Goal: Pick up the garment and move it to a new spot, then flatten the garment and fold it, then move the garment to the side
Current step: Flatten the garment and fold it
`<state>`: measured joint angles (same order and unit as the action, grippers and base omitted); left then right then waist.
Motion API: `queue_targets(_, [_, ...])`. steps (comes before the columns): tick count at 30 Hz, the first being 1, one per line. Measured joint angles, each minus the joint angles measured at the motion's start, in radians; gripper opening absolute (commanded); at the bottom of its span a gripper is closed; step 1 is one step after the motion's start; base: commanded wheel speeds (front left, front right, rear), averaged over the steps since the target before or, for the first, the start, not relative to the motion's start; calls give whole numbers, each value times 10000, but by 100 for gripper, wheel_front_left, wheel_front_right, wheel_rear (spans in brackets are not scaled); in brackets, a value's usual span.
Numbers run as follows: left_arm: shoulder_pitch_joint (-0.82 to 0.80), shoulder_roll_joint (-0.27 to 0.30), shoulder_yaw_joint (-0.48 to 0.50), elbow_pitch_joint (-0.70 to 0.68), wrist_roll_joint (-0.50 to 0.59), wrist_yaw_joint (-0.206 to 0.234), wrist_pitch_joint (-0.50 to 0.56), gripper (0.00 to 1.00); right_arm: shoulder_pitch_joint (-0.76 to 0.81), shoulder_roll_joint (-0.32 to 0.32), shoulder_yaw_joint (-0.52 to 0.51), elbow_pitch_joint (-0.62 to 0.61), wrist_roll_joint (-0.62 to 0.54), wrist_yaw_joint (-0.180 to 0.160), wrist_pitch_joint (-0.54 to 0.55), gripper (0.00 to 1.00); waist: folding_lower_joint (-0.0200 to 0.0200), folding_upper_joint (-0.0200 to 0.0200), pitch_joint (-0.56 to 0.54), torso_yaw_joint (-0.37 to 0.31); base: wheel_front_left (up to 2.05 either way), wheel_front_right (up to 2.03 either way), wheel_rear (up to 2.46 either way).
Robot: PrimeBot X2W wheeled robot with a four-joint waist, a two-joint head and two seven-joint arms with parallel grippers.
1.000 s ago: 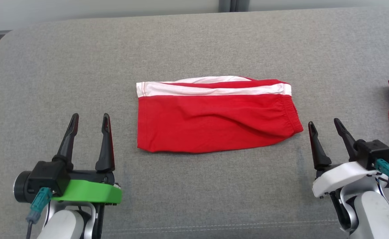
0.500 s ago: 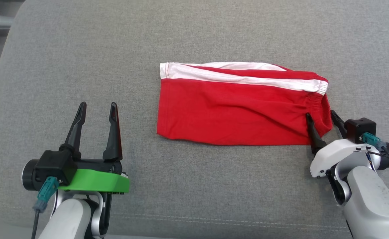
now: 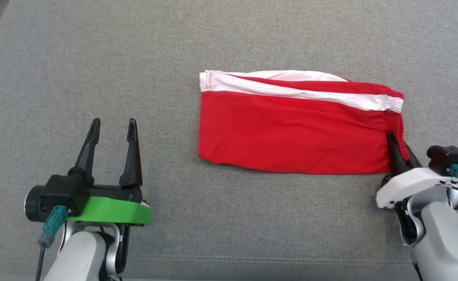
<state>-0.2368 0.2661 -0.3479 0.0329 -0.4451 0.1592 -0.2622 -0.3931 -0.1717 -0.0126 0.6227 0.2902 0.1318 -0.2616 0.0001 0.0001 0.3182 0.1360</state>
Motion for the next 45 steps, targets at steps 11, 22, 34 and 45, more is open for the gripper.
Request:
queue_targets(11, [-5, 6, 142, -27, 107, -67, 0, 100, 761, -121, -596, -1735, 224, -8, 61, 0, 0, -1, -52, -516, 0, 0, 0])
queue_targets(22, [-45, -8, 90, -23, 155, -105, 0, 100, 522, 502, 2128, -5079, 1035, -10, 1030, 0, -1, 0, -72, -521, 0, 0, 0])
queue_targets(34, [-469, -360, -142, 94, 228, -376, -2, 100, -947, 974, 4115, -2755, 901, -10, 1172, 0, 0, 0, 153, 89, 0, 0, 0])
queue_targets(45, [-504, -621, -58, 169, 410, -577, 0, 100, -1760, 1181, 5147, -1091, 1306, -10, 397, 100, 0, 0, 420, 444, 0, 0, 0])
